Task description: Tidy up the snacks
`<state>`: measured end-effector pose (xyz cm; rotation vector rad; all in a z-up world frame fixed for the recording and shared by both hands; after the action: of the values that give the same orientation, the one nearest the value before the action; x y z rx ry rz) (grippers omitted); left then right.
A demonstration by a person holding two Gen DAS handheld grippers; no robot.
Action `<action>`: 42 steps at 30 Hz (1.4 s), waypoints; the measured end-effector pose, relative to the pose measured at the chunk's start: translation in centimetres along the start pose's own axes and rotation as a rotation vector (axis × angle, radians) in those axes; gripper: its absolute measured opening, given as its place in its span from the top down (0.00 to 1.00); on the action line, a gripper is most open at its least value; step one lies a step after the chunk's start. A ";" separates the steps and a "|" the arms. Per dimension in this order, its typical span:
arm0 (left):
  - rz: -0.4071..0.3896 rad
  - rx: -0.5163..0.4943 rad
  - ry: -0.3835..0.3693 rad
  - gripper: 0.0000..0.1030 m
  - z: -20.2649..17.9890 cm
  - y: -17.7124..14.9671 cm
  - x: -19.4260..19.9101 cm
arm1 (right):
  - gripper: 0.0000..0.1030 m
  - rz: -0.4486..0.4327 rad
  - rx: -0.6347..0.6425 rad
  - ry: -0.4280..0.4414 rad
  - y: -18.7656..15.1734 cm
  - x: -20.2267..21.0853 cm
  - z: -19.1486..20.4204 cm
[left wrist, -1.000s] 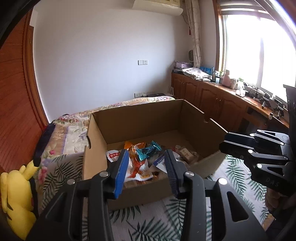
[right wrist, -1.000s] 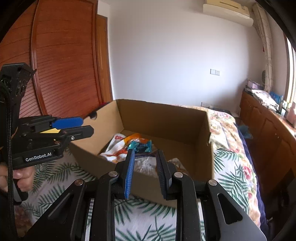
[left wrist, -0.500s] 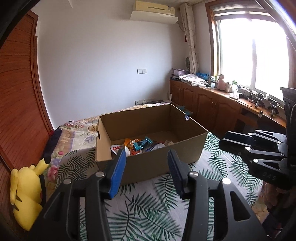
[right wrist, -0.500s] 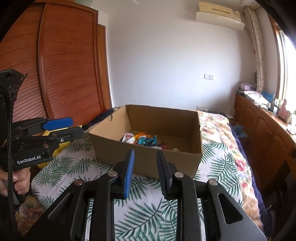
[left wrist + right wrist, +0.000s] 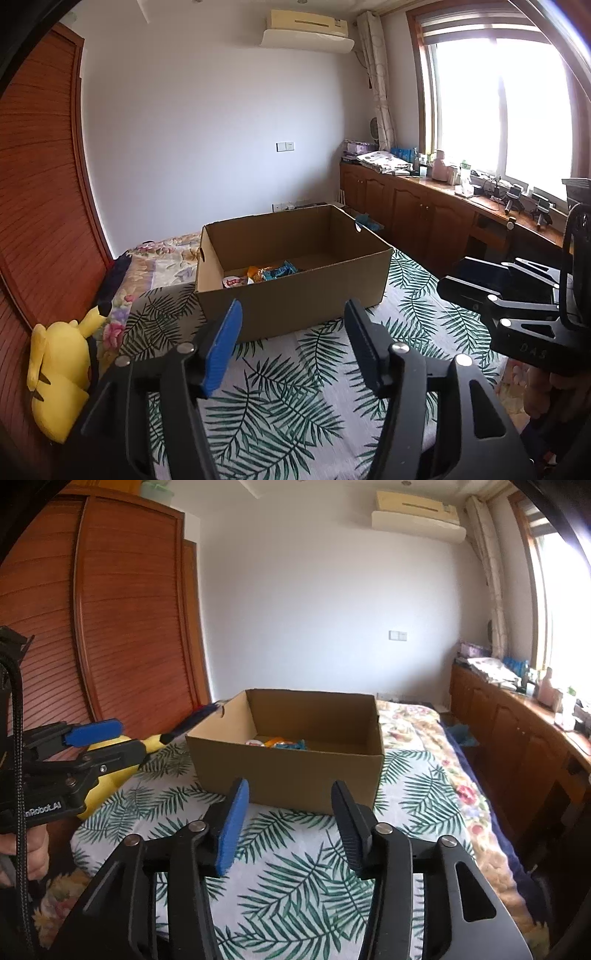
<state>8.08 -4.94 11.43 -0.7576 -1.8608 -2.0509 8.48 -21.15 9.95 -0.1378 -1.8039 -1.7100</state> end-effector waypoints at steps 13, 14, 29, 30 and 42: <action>-0.024 0.085 0.071 0.16 0.7 -2.6 2.6 | 0.13 -0.016 -0.049 -0.052 -2.0 3.0 0.1; -0.026 0.091 0.080 0.15 0.7 -2.9 2.8 | 0.12 -0.016 -0.045 -0.062 -2.2 3.2 0.2; -0.058 0.123 0.122 0.12 0.0 -5.7 4.9 | 0.09 -0.028 -0.057 -0.120 -4.2 5.3 1.2; -0.060 0.123 0.128 0.12 -0.1 -5.8 5.0 | 0.09 -0.029 -0.056 -0.123 -4.4 5.3 1.2; -0.022 0.125 0.169 0.12 -0.3 -6.9 4.4 | 0.09 -0.026 -0.054 -0.140 -5.2 4.8 0.8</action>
<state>0.73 -3.63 8.01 -0.5173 -1.8878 -1.9245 1.82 -22.82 8.00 -0.2639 -1.8669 -1.8073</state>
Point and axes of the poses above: each gripper's, at about its wrist camera, not at the fingertips, and x roughly against the way its jaws point, z to its left, y to its top, the point moved 1 cm from there along -x, roughly the way its jaws point, and after that the axes turned 5 degrees about z, right-handed, at the moved point
